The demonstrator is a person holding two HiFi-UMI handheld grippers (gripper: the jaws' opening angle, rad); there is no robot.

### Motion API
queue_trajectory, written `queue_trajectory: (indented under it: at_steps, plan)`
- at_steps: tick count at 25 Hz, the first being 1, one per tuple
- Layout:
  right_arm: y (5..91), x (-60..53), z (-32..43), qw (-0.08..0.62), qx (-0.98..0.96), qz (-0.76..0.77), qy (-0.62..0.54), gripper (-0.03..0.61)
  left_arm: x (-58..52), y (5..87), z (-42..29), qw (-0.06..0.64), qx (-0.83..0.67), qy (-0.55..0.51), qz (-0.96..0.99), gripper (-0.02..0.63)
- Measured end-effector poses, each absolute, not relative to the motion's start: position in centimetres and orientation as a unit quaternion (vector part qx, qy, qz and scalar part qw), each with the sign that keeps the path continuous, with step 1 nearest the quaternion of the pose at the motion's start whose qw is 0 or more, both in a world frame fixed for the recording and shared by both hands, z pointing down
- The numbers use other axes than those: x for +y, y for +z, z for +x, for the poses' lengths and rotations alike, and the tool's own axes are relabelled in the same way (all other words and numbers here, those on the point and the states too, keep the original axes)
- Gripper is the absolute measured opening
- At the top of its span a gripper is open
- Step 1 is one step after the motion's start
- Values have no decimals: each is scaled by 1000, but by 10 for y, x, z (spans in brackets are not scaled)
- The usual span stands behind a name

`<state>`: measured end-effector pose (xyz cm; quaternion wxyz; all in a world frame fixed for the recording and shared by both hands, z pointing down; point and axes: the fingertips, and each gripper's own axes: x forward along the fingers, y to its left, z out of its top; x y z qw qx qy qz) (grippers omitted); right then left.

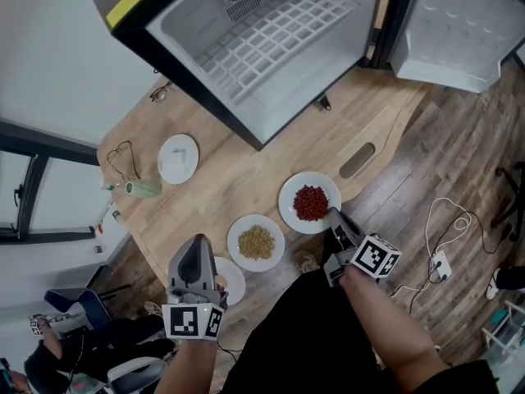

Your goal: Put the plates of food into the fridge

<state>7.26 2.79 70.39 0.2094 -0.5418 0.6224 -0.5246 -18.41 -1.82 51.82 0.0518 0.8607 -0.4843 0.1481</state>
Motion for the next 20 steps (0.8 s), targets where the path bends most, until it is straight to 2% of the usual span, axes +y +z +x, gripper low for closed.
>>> queue_trajectory:
  at_steps: [20]
  plan:
    - [619, -7, 103, 213, 644, -535, -503, 32, -48, 480, -171, 43, -499, 109, 859, 3]
